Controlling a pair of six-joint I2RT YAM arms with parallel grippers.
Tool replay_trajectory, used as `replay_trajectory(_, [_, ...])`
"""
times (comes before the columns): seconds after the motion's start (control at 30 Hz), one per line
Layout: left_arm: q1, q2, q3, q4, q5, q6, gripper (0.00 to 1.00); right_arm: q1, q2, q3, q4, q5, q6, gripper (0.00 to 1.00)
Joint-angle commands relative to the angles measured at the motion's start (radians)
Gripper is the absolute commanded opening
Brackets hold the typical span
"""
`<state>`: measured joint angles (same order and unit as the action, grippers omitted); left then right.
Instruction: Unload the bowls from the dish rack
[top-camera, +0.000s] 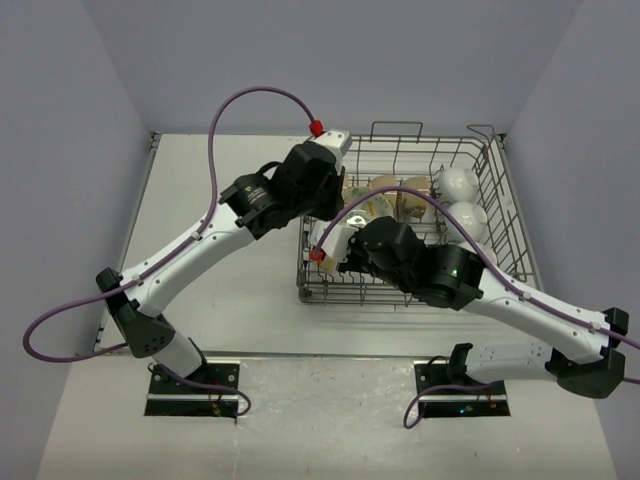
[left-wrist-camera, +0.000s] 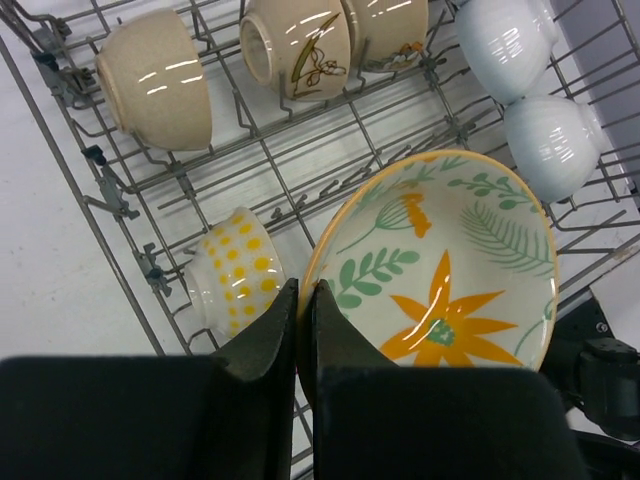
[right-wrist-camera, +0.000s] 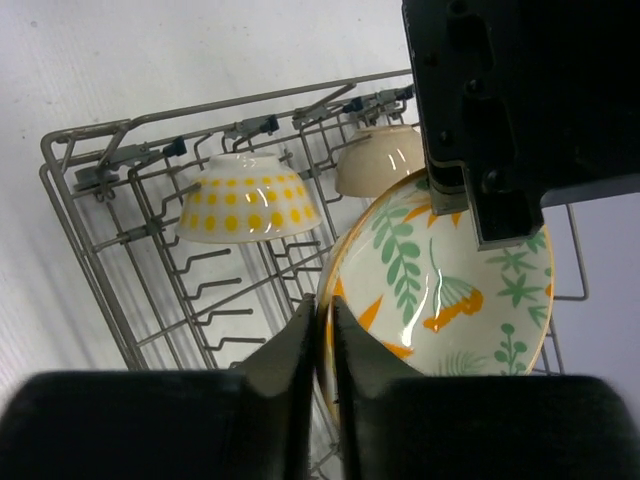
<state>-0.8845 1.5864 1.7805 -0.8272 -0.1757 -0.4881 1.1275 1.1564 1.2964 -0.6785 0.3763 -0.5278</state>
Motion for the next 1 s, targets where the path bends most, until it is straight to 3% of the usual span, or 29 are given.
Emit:
replay_trajectory(0.0, [-0.004,-0.043,0.007,-0.050,-0.112,0.059,0.00,-0.003,-0.035,0.001,0.111,0.096,-0.037,0.11])
replay_trajectory(0.03, [-0.004,-0.052,-0.001,-0.041,-0.134,0.048,0.00,-0.003,-0.040,-0.006,0.118,0.098,-0.035,0.30])
replay_trajectory(0.07, [-0.004,-0.077,-0.006,-0.033,-0.183,0.040,0.00,-0.003,-0.053,-0.017,0.138,0.120,-0.031,0.71])
replay_trajectory(0.17, [0.002,-0.115,-0.004,-0.012,-0.292,0.007,0.00,-0.003,-0.105,-0.063,0.207,0.134,-0.023,0.99])
replay_trajectory(0.27, [0.082,-0.138,0.008,0.016,-0.300,-0.015,0.00,-0.005,-0.151,-0.056,0.246,0.195,0.040,0.99])
replay_trajectory(0.37, [0.295,-0.157,-0.007,0.088,-0.222,-0.032,0.00,-0.006,-0.188,-0.034,0.263,0.262,0.138,0.99])
replay_trajectory(0.47, [0.654,-0.158,-0.074,0.205,-0.124,-0.102,0.00,-0.014,-0.227,-0.048,0.263,0.305,0.282,0.99])
replay_trajectory(0.57, [0.856,-0.097,-0.177,0.331,0.023,-0.165,0.00,-0.052,-0.277,-0.097,0.261,0.262,0.496,0.99])
replay_trajectory(0.73, [0.923,0.111,-0.202,0.494,0.063,-0.211,0.00,-0.121,-0.403,-0.141,0.215,0.057,0.741,0.99])
replay_trajectory(0.97, [1.001,0.349,-0.173,0.652,0.261,-0.176,0.00,-0.124,-0.523,-0.209,0.178,-0.102,0.775,0.99])
